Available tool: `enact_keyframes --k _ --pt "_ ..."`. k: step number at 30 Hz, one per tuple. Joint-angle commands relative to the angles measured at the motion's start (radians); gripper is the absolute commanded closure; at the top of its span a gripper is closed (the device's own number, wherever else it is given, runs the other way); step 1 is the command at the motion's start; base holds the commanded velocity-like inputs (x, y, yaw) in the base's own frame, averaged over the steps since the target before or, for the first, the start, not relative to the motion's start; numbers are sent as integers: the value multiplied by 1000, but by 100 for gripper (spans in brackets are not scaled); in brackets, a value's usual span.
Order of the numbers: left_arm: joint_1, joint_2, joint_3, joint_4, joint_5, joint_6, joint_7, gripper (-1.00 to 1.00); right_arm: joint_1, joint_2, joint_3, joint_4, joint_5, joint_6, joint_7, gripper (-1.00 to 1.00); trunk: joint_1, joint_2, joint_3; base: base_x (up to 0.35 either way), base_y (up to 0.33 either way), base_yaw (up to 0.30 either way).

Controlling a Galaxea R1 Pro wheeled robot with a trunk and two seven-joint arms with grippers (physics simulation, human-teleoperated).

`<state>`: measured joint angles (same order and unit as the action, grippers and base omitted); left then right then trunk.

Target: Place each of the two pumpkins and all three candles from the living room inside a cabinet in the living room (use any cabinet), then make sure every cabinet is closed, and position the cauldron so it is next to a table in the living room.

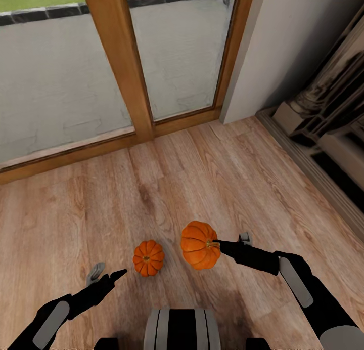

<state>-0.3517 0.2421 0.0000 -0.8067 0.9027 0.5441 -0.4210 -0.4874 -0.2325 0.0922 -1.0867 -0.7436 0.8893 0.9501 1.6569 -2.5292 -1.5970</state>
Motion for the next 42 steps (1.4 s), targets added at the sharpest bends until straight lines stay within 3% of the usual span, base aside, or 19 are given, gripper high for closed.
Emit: enact_keyframes --k 1,27,42 --pt "-1 0 0 0 8 7 1 -100 0 -1 1 -1 -8 7 -6 100 0 0 -5 0 0 0" --pt "0 2 -3 -6 8 7 -3 -100 0 -1 1 -1 -8 7 -10 100 0 0 -5 1 -31 0" --pt "0 2 -5 -6 7 7 -3 -100 0 -1 1 -2 -8 7 -11 100 0 0 -5 131 -59 0"
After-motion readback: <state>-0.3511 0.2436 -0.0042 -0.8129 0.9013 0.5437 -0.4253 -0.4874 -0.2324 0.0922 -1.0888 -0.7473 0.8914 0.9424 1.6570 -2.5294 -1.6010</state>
